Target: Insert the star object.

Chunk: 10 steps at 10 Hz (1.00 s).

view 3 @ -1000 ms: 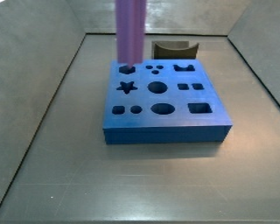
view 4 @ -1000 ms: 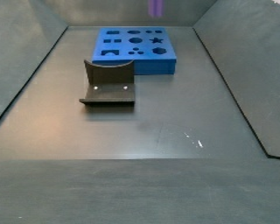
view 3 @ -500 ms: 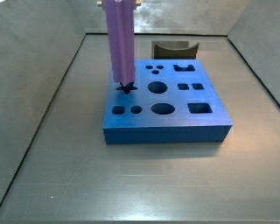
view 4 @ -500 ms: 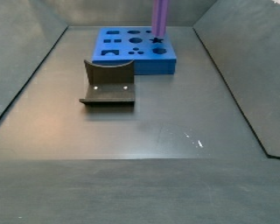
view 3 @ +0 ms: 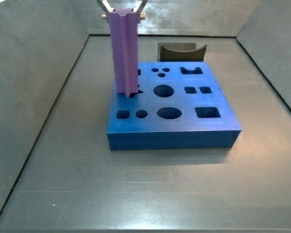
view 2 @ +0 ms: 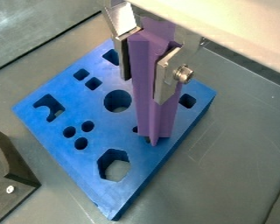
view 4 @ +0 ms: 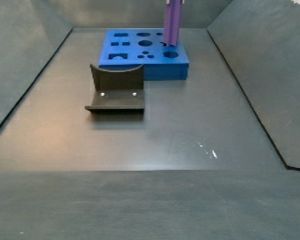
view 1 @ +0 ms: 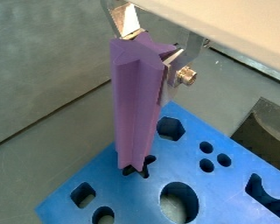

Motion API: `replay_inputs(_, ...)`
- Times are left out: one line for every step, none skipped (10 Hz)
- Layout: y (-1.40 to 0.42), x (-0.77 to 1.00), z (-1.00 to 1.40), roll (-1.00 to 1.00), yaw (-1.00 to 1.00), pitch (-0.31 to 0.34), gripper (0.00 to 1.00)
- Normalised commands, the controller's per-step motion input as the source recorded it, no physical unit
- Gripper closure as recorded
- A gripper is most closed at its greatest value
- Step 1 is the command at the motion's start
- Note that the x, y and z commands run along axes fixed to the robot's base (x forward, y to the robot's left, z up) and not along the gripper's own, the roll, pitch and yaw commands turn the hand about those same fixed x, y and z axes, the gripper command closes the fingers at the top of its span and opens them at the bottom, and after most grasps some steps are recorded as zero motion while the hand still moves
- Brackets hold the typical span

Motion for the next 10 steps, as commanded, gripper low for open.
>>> replay_inputs(0.0,0.4,-0.42,0.01,0.0,0.019,1.0)
replay_inputs(0.02,0.49,-0.43,0.04,0.0,0.059,1.0)
replay_inputs(0.02,0.47,-0.45,0.09,0.0,0.069,1.0)
replay_inputs(0.0,0.39,-0.51,0.1,0.0,0.03,1.0)
replay_inputs(0.0,0.16,-0.7,0.15,0.0,-0.003,1.0)
replay_inputs(-0.09,0.01,-0.82,0.18,-0.07,-0.06,1.0)
replay_inputs(-0.12,0.0,-0.79,0.17,-0.12,-0.074,1.0)
replay_inputs(-0.04,0.0,-0.36,0.0,-0.03,-0.123,1.0)
replay_inputs(0.0,0.0,-0.08,0.0,0.0,-0.093,1.0)
replay_inputs(-0.07,0.0,0.0,0.04,0.03,0.0,1.0)
